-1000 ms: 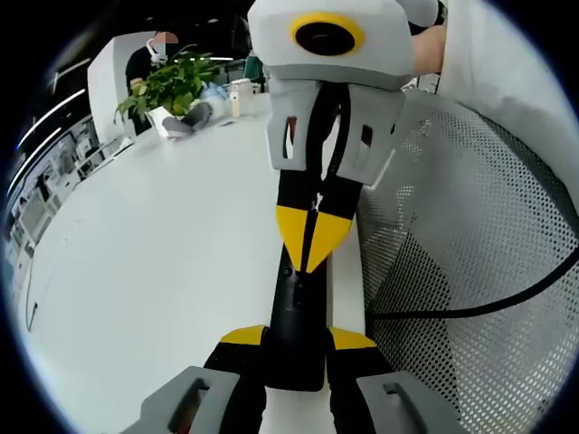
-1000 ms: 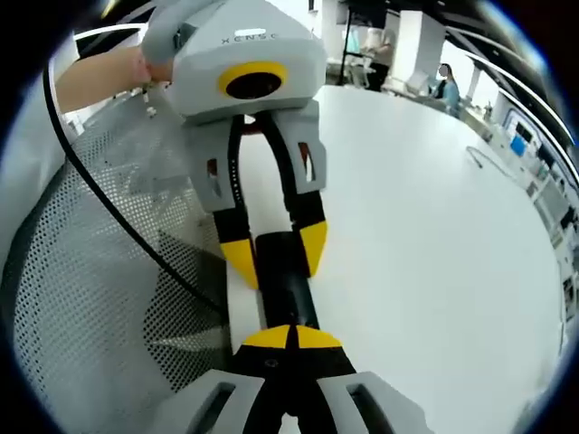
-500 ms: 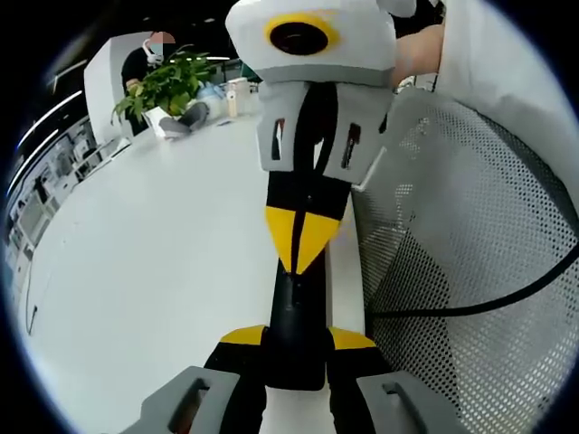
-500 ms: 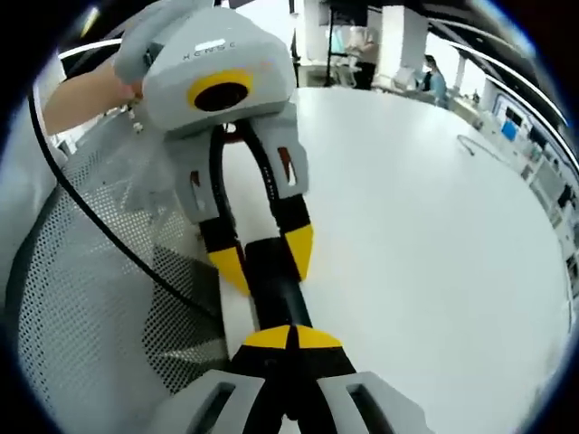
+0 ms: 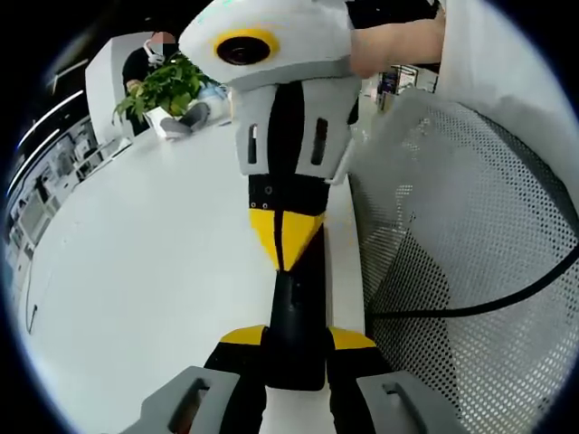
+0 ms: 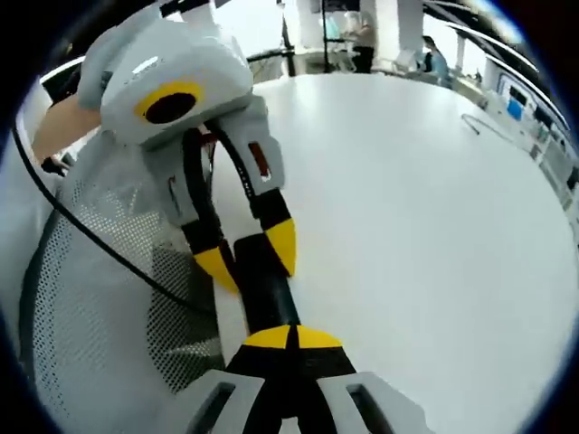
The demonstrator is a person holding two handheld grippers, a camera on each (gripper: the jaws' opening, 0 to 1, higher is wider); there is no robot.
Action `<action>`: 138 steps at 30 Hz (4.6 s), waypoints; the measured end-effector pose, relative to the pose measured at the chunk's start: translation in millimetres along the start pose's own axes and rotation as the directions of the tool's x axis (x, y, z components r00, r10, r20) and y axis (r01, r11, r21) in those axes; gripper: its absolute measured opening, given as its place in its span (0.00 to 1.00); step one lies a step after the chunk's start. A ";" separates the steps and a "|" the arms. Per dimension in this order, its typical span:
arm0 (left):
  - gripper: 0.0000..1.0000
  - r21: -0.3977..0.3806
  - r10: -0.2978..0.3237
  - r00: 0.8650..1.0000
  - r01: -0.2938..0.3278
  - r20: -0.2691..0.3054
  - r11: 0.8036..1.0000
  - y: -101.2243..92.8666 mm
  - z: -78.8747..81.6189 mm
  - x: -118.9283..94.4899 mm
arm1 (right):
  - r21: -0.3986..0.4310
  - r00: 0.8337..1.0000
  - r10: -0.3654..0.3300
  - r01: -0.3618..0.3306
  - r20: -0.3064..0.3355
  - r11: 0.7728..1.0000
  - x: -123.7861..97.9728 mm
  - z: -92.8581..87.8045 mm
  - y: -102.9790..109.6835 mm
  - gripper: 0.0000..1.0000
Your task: Press the specified remote control buttons in sequence, fully releasing each button before pressing the next.
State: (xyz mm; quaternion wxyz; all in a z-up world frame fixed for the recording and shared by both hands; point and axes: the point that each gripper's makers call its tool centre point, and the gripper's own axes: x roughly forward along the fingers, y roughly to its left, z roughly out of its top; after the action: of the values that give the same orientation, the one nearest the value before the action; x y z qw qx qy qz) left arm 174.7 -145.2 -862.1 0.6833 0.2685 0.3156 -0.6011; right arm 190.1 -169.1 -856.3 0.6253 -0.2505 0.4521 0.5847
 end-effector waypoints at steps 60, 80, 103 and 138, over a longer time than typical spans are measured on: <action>0.24 0.003 -0.007 1.000 0.007 0.000 1.000 -0.1 0.5 0.2 | -0.347 0.986 -0.167 0.161 0.011 0.924 5.5 6.3 22.5 0.00; 0.23 0.009 -0.014 1.000 0.014 -0.005 1.000 0.3 1.1 0.1 | -0.374 0.990 -0.139 0.124 -0.013 0.919 9.2 11.0 18.7 0.00; 0.24 0.004 -0.012 1.000 0.012 0.000 1.000 0.0 1.6 -0.2 | -0.092 0.991 -0.021 0.033 0.130 0.995 10.9 17.7 35.3 0.00; 0.23 0.009 -0.009 1.000 0.009 -0.006 1.000 0.8 1.5 -0.1 | -0.211 0.990 -0.122 0.136 0.077 0.968 11.4 20.4 18.0 0.00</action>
State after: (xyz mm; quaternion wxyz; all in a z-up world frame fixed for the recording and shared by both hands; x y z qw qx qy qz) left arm 175.7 -146.2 -861.1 0.6785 0.2717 0.3162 -0.6048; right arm 177.4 -142.7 -852.7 0.6452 -0.3271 0.3488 0.5958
